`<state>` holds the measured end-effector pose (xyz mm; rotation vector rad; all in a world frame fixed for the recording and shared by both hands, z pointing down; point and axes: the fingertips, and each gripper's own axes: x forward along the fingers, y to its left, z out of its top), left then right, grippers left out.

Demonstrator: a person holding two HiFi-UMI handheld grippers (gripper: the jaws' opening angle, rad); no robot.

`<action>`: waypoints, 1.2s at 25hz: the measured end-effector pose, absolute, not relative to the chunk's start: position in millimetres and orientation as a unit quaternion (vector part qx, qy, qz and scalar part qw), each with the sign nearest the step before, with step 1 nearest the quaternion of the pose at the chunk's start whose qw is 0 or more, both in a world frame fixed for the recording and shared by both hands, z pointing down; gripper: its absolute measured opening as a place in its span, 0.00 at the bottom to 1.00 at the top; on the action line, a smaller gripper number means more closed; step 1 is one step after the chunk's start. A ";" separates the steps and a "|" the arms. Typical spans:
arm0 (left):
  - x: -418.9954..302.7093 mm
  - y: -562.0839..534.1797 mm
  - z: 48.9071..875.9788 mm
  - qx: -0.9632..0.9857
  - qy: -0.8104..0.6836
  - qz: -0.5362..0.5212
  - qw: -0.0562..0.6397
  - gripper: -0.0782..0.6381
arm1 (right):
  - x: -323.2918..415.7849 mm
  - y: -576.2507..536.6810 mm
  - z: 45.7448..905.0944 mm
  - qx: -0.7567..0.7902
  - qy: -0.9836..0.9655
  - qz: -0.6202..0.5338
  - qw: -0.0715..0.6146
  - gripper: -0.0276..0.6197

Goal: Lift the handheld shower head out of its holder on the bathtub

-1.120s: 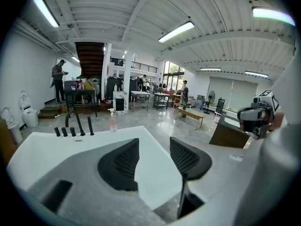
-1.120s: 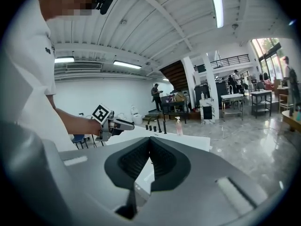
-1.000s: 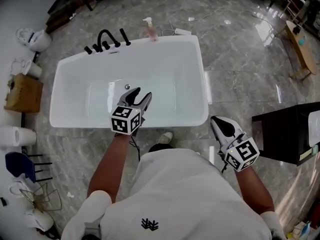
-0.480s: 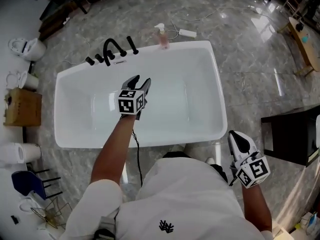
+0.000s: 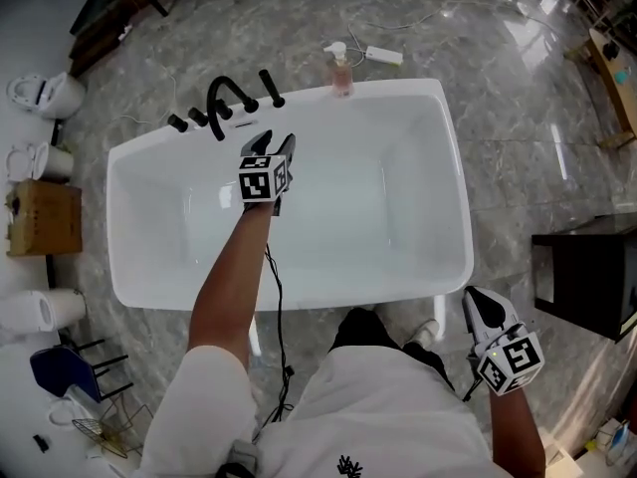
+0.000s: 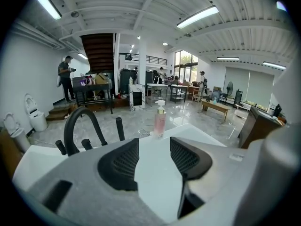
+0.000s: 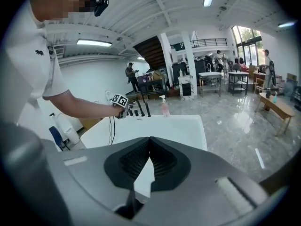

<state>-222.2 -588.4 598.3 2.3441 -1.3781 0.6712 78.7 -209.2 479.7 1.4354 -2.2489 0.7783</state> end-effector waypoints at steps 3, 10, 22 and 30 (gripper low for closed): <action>-234.8 -616.0 614.6 0.819 -0.492 0.245 0.164 0.40 | 61.3 -221.7 496.6 0.494 -0.795 0.292 0.194 0.06; -250.3 -682.9 644.4 0.803 -0.515 0.256 0.156 0.41 | 35.5 -247.7 537.5 0.462 -0.797 0.321 0.218 0.06; -271.2 -774.1 696.6 0.780 -0.542 0.271 0.155 0.44 | 20.9 -249.3 614.0 0.411 -0.783 0.373 0.281 0.06; -285.2 -811.8 715.8 0.759 -0.567 0.279 0.160 0.45 | 16.1 -237.3 648.9 0.391 -0.773 0.401 0.297 0.06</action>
